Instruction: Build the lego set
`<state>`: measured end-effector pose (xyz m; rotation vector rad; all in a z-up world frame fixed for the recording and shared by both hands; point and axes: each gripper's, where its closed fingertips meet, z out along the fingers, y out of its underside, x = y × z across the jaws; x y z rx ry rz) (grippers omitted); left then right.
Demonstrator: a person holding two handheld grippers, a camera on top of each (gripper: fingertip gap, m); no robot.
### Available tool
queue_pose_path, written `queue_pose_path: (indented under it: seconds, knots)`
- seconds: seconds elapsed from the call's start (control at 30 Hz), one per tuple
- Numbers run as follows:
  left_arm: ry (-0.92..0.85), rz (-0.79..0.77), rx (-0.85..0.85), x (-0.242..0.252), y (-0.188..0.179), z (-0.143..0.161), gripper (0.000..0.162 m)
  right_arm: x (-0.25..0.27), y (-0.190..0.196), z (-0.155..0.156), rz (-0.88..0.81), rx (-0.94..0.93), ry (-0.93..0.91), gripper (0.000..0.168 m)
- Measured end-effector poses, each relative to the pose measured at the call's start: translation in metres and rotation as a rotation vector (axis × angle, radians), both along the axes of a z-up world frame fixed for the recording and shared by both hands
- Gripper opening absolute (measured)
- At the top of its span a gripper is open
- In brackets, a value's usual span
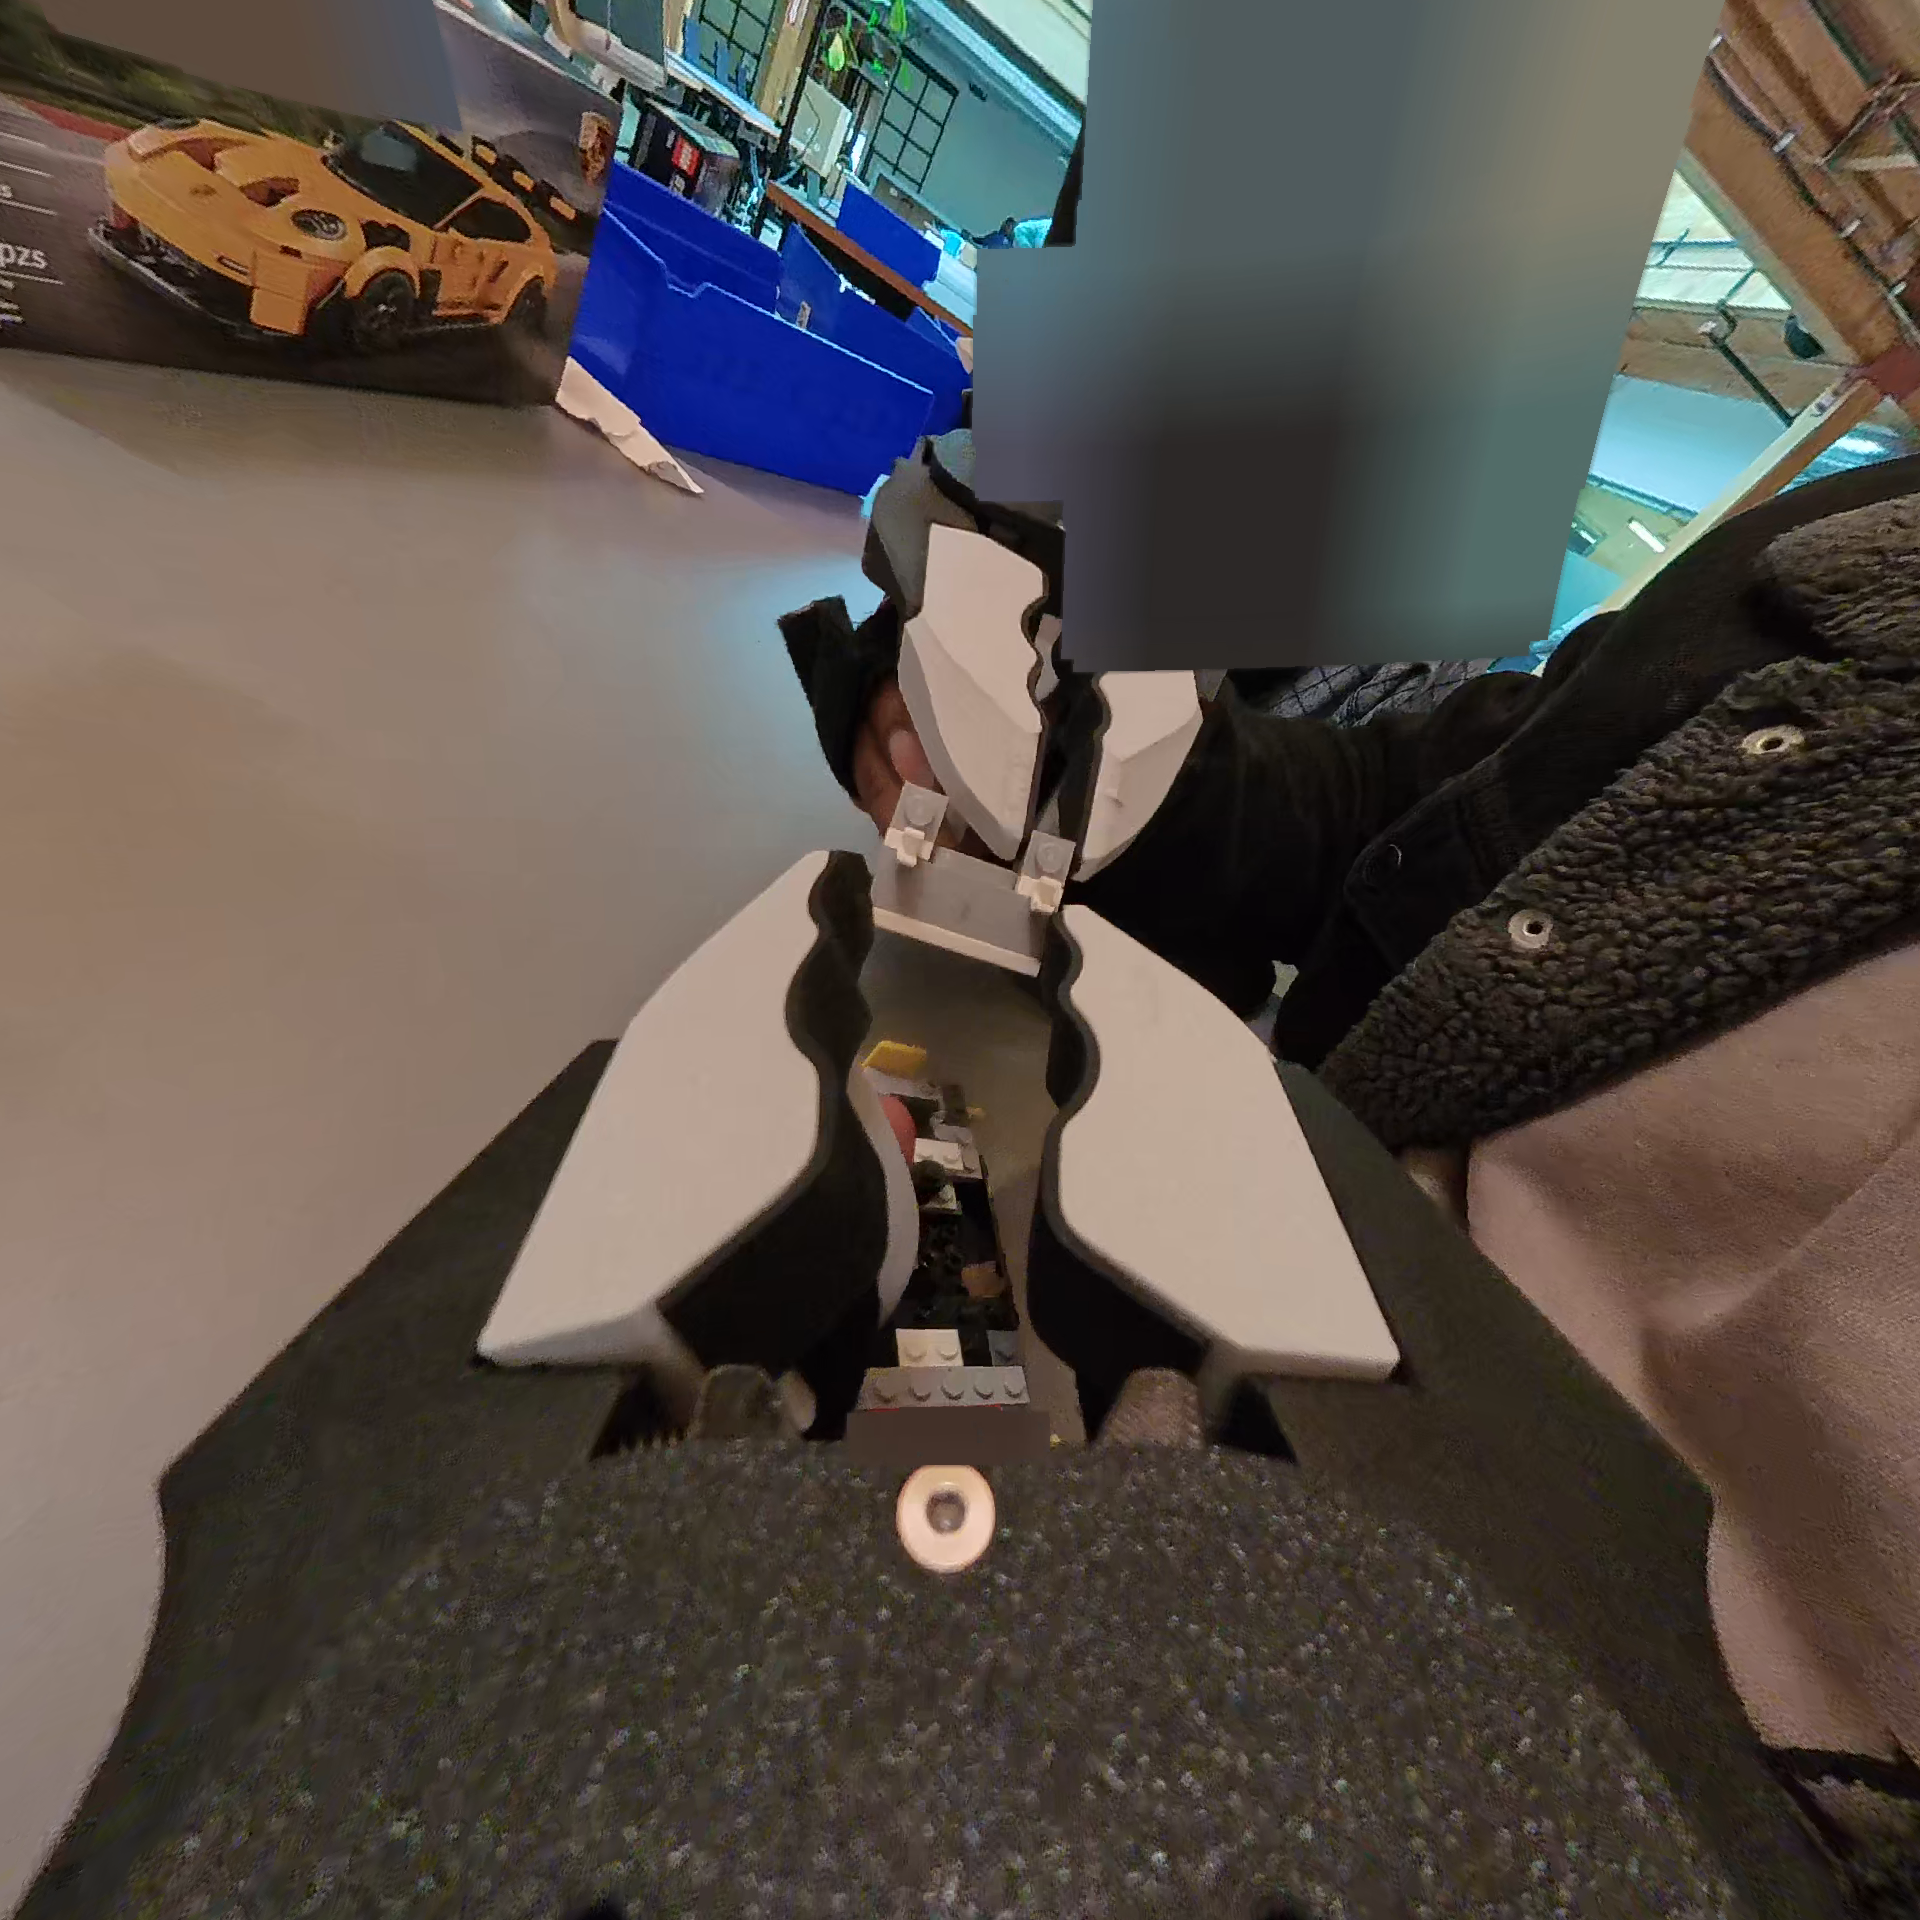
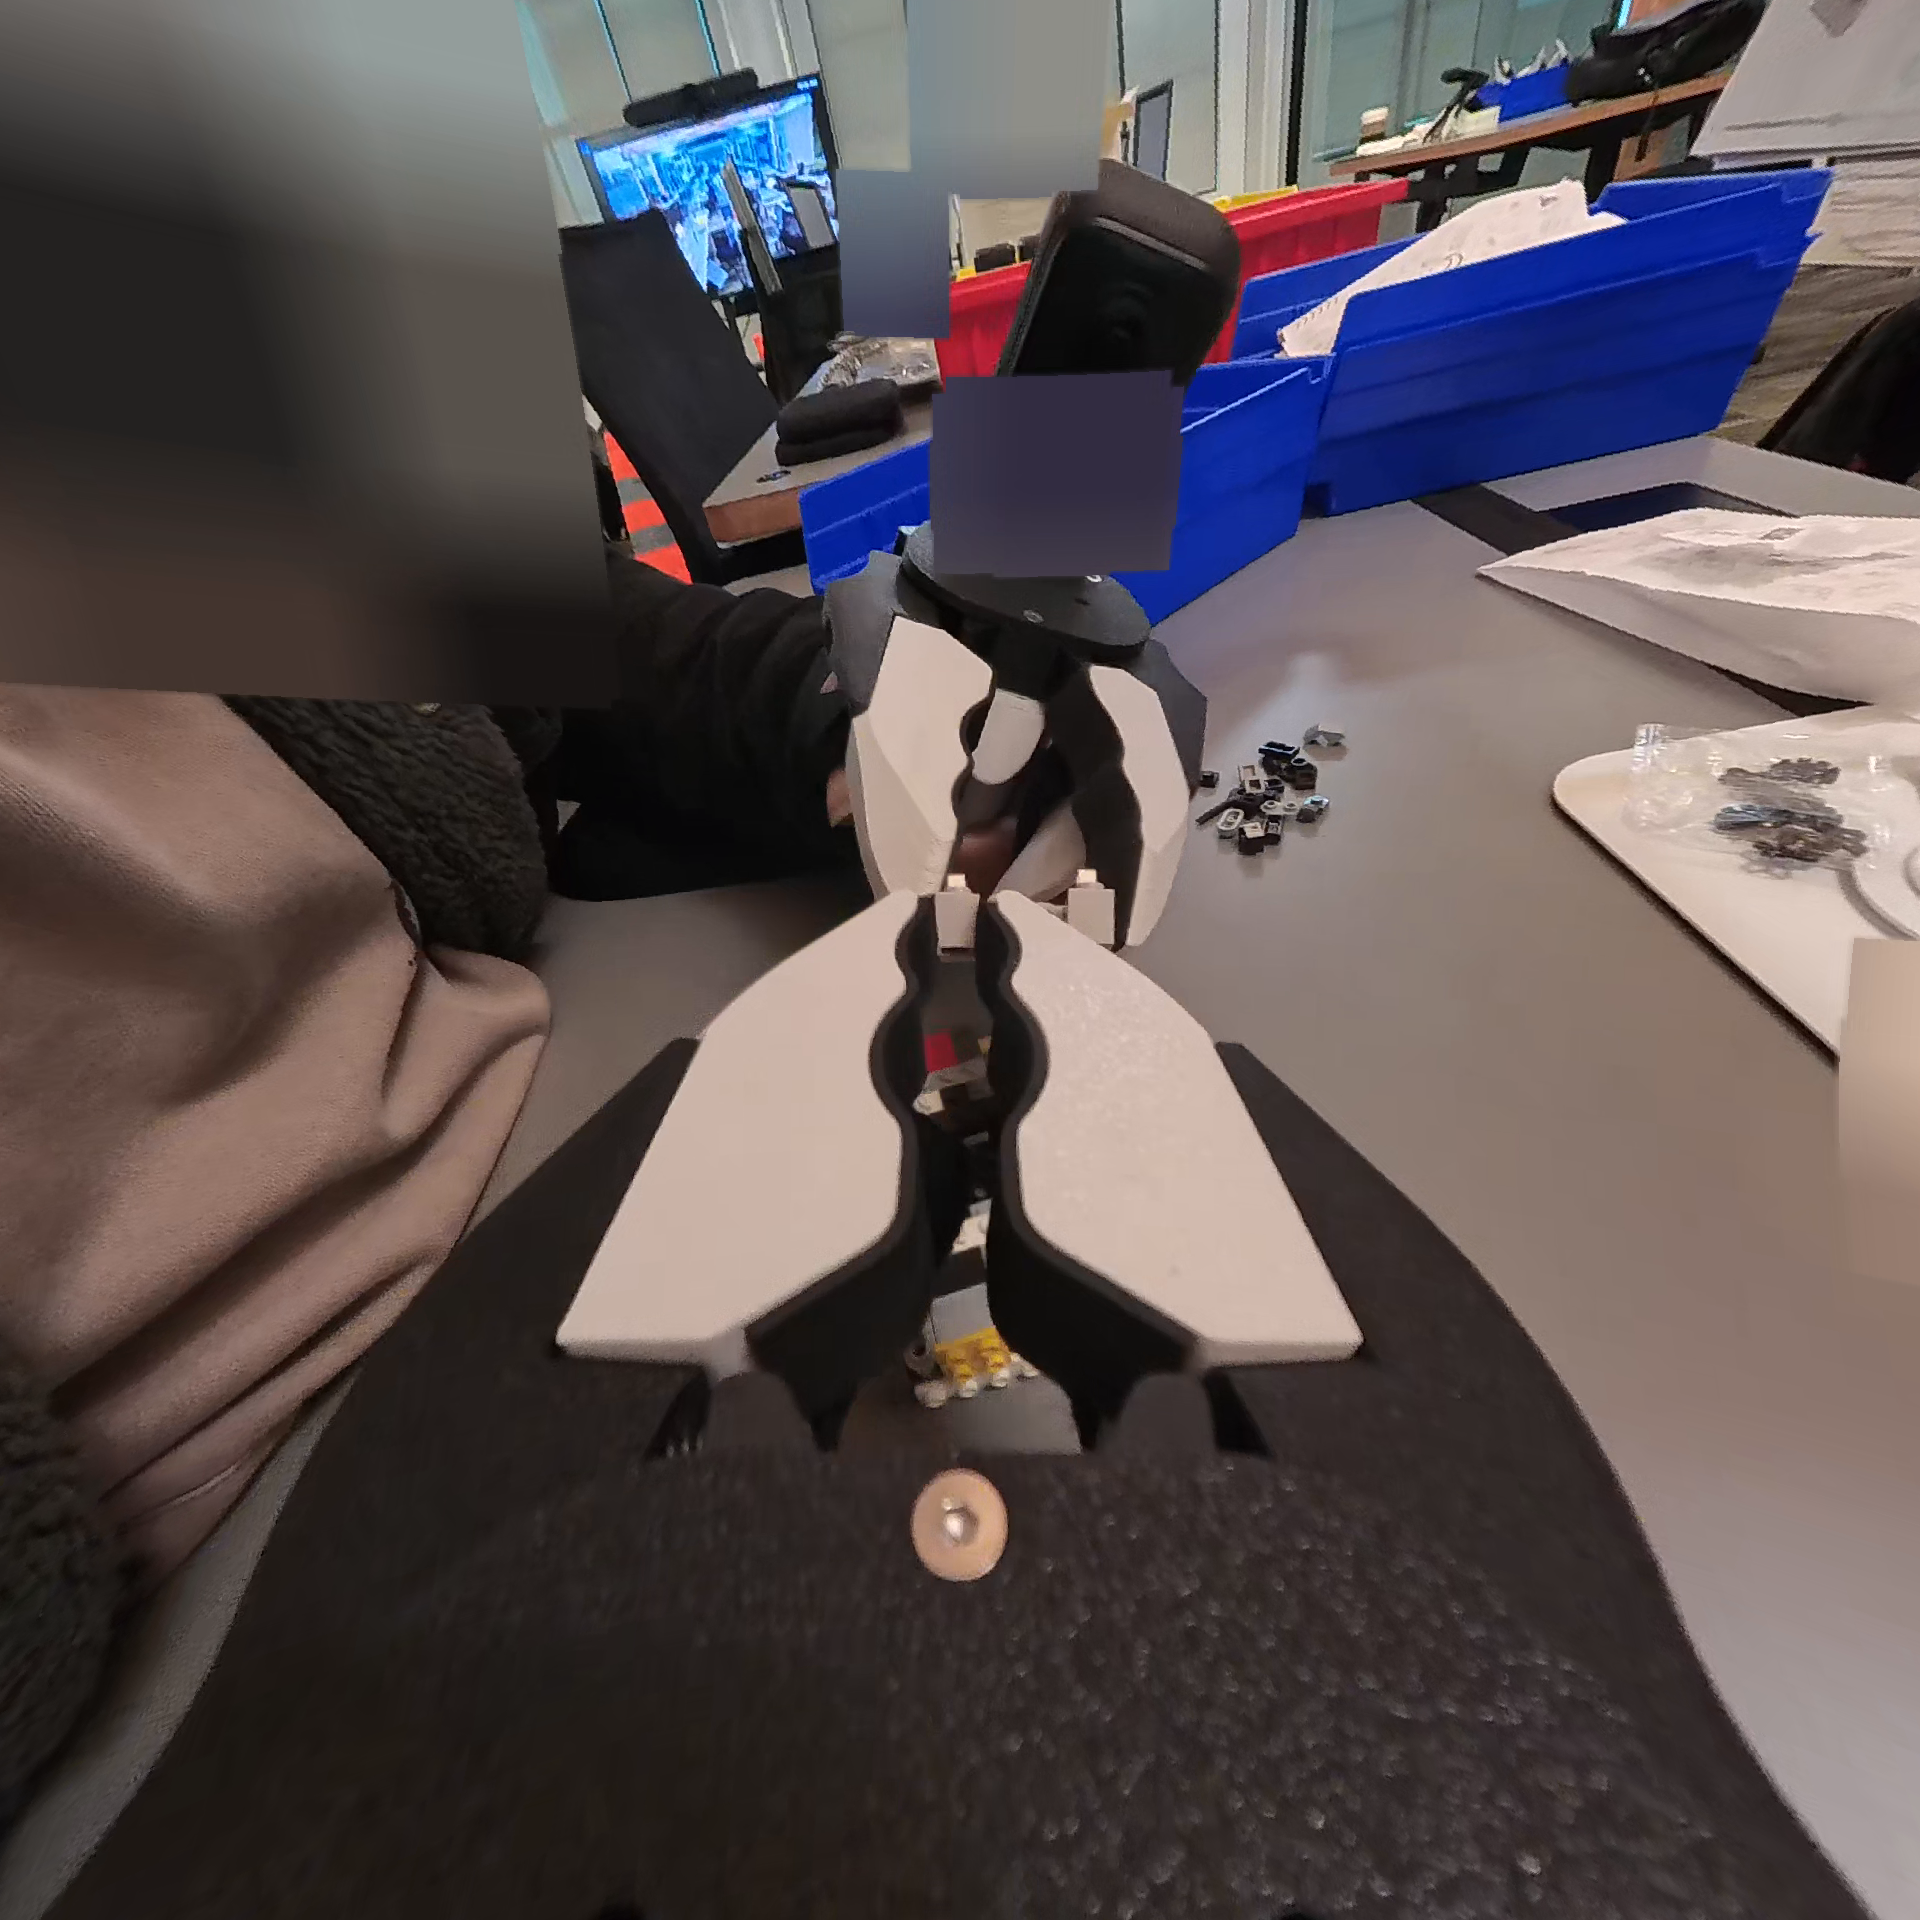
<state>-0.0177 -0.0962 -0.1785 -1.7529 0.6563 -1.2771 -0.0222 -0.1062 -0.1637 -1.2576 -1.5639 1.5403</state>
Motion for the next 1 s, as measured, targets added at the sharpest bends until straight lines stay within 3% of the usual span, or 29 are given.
queue_pose_path:
  seconds: [0.7, 0.83, 0.9, 1.0]
  knots:
    - [0.090, -0.007, 0.036, 0.002, -0.002, -0.009, 0.032, 0.003, -0.003, -0.009, 0.012, 0.109, -0.047, 0.007]
    - [0.099, -0.017, 0.093, 0.006, -0.004, -0.001, 0.034, 0.008, -0.003, 0.004, 0.023, 0.090, -0.004, 0.007]
    - [0.145, -0.012, 0.114, 0.005, -0.003, -0.005, 0.034, 0.013, 0.004, 0.014, 0.006, 0.046, 0.029, 0.017]
    - [0.141, -0.017, 0.109, 0.006, -0.004, -0.005, 0.034, 0.017, 0.011, 0.010, -0.022, 0.079, 0.013, 0.017]
